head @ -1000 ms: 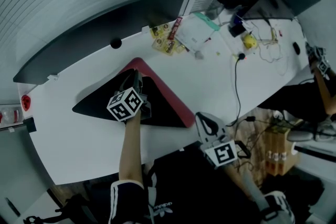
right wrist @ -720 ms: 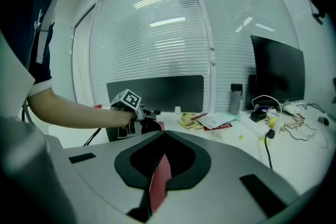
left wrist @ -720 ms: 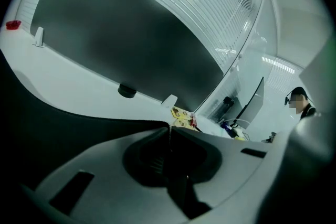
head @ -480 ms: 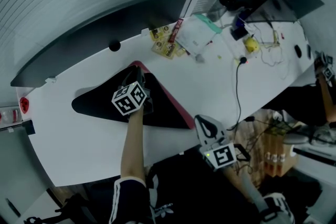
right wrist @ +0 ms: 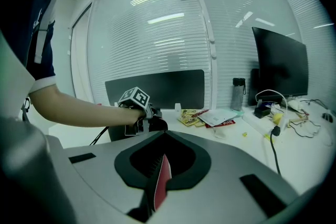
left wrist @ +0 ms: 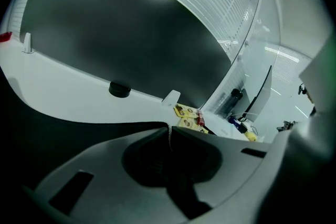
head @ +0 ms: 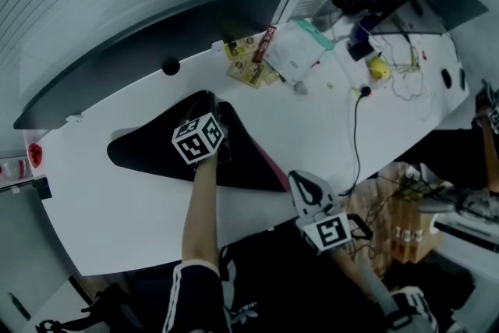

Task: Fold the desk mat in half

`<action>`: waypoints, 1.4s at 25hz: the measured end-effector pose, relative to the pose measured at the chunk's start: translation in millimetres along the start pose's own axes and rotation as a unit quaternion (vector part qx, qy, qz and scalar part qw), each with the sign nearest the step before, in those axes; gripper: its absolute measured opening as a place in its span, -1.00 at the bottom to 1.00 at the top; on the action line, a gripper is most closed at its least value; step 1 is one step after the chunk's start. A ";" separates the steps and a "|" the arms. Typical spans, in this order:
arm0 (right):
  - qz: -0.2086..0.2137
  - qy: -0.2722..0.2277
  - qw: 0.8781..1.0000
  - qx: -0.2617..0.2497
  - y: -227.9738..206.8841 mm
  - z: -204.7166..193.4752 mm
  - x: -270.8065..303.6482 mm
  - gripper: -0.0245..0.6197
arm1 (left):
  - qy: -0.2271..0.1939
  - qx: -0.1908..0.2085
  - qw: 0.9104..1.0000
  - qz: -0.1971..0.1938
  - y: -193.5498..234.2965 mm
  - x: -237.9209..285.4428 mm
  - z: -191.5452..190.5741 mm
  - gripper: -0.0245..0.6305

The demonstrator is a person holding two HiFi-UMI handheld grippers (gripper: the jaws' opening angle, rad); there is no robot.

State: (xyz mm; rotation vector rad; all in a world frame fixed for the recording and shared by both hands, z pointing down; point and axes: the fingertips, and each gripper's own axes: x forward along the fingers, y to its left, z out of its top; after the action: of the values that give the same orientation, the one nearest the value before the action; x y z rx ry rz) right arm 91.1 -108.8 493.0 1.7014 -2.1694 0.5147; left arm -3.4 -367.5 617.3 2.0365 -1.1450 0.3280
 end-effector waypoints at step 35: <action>-0.014 -0.060 0.998 -0.035 15.3 22.1 -44.3 -0.93 | -0.100 0.216 0.970 -0.047 -63.5 -73.1 43.3 -0.92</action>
State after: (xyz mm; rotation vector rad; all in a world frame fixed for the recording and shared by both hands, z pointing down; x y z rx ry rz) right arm 85.5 -78.2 451.5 1.7638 -2.2133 0.3333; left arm 1.1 -334.2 516.7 2.5453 -1.1672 0.3530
